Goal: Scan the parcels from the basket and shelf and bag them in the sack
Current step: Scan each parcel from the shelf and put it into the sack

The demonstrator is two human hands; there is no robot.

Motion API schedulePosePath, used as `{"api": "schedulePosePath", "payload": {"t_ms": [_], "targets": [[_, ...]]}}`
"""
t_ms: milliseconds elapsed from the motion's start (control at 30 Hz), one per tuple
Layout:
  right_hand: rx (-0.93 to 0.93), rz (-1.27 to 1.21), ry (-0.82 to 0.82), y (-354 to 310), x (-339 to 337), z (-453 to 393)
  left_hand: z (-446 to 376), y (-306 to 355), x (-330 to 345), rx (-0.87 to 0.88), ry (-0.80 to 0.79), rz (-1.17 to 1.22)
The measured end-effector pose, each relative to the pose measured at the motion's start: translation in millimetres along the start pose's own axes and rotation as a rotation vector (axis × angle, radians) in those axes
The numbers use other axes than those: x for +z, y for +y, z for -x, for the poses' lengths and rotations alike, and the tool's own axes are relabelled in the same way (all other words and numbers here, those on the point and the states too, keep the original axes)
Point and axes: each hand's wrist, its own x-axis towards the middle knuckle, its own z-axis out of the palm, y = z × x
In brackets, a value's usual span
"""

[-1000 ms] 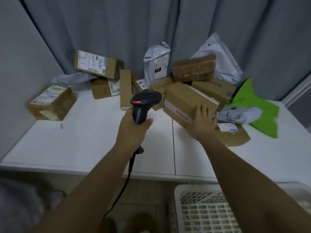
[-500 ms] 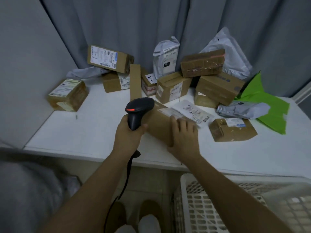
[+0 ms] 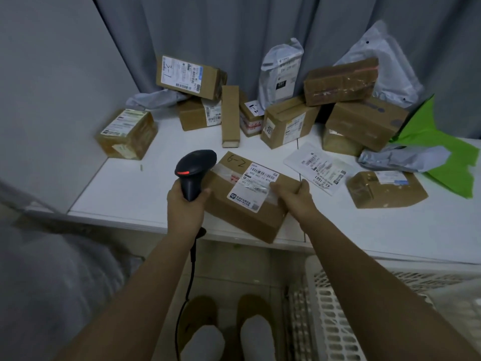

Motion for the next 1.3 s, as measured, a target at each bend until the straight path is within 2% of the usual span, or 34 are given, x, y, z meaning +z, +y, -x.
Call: {"api": "schedulePosePath", "payload": {"t_ms": [200,333,433,533,733,900,1100,1300], "targets": [[0.138,-0.210,-0.122,10.4,3.4,-4.1,-28.1,-11.3,12.9,-0.032,-0.105,-0.067],[0.093,-0.272,-0.186,9.0,0.1,8.3,-28.8,-21.1,9.2,-0.025,-0.104,-0.127],[-0.044,-0.379,-0.142,6.6,-4.1,17.8,-28.6,-23.0,-5.1,-0.070,-0.105,-0.061],[-0.264,-0.287,-0.070,6.0,-1.9,22.0,-23.1,-16.1,-15.3,-0.077,-0.090,0.008],[-0.381,0.106,-0.162,-4.9,6.1,30.2,1.9,14.4,-28.1,-0.024,-0.101,0.031],[-0.289,0.045,-0.145,-24.0,9.8,31.2,28.0,24.7,-39.4,-0.002,-0.200,-0.029],[-0.265,0.049,-0.154,-26.6,11.2,27.1,47.6,16.7,-54.1,0.039,-0.311,-0.243],[-0.242,0.034,-0.172,-26.6,11.3,28.1,55.4,21.1,-58.3,0.136,-0.334,-0.283]]}}
